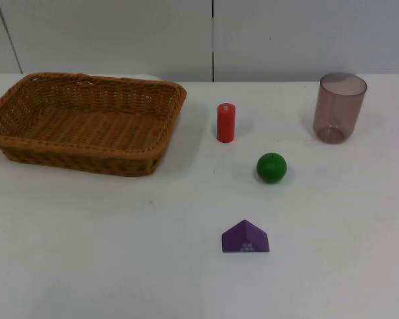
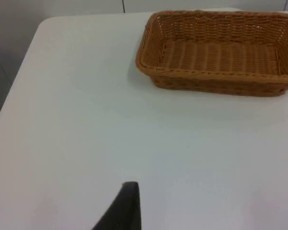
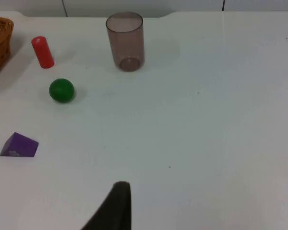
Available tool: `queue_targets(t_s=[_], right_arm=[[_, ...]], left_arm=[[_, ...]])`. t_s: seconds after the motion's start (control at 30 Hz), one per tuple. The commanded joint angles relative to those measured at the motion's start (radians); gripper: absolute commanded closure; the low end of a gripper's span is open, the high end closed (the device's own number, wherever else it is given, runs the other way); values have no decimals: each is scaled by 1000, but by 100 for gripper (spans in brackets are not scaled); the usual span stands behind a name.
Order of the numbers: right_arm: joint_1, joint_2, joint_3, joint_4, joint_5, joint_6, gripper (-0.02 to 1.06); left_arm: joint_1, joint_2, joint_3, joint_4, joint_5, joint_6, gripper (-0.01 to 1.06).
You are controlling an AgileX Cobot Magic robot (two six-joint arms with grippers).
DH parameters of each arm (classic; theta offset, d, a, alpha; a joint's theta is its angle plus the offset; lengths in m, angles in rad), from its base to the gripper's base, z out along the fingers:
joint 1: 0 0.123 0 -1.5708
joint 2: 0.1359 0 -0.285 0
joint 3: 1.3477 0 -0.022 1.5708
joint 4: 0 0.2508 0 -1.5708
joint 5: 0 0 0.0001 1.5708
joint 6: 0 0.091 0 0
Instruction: Pick up the basket with the left hand and place the triangular block into the basket with the right hand.
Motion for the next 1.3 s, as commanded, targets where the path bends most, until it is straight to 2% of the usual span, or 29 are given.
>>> queue_targets(t_s=[0.0,0.17,0.2,0.3,0.33,0.4,0.43,0.57,0.7,0.9,1.03,1.13,1.2,1.27], right_arm=[[0,-2,-1,2,-9,4,0],[0,14,-55,-9,-34,62,0],[0,47,-75,-9,-48,62,0],[0,138,-121,-33,-99,62,0],[0,138,-121,-33,-99,62,0],[0,241,-167,-36,-176,69,0],[0,275,-182,-35,-213,80,0],[0,406,-221,-38,-291,97,0],[0,569,-267,-55,-413,100,0],[0,749,-348,-55,-432,86,0],[0,818,-390,-48,-430,76,0],[0,823,-395,-30,-431,76,0],[0,823,-395,-32,-431,76,0],[0,819,-395,-32,-417,65,0]], left_arm=[[-6,0,3,21,-3,-21,0],[-6,88,-29,77,-56,-61,0],[-6,148,-52,82,-123,-61,0],[-6,281,-113,78,-253,-72,0],[-6,281,-113,78,-253,-72,0],[-6,409,-169,75,-359,-87,0],[-6,479,-202,73,-386,-87,0],[-6,650,-288,55,-411,-87,0],[-6,853,-381,0,-446,-87,0],[-6,1043,-454,-33,-493,-55,0],[-6,1191,-497,-32,-538,-28,0],[-6,1267,-531,-33,-532,0,0],[-6,1341,-563,-46,-523,57,0],[0,1417,-585,-126,-521,145,0]])
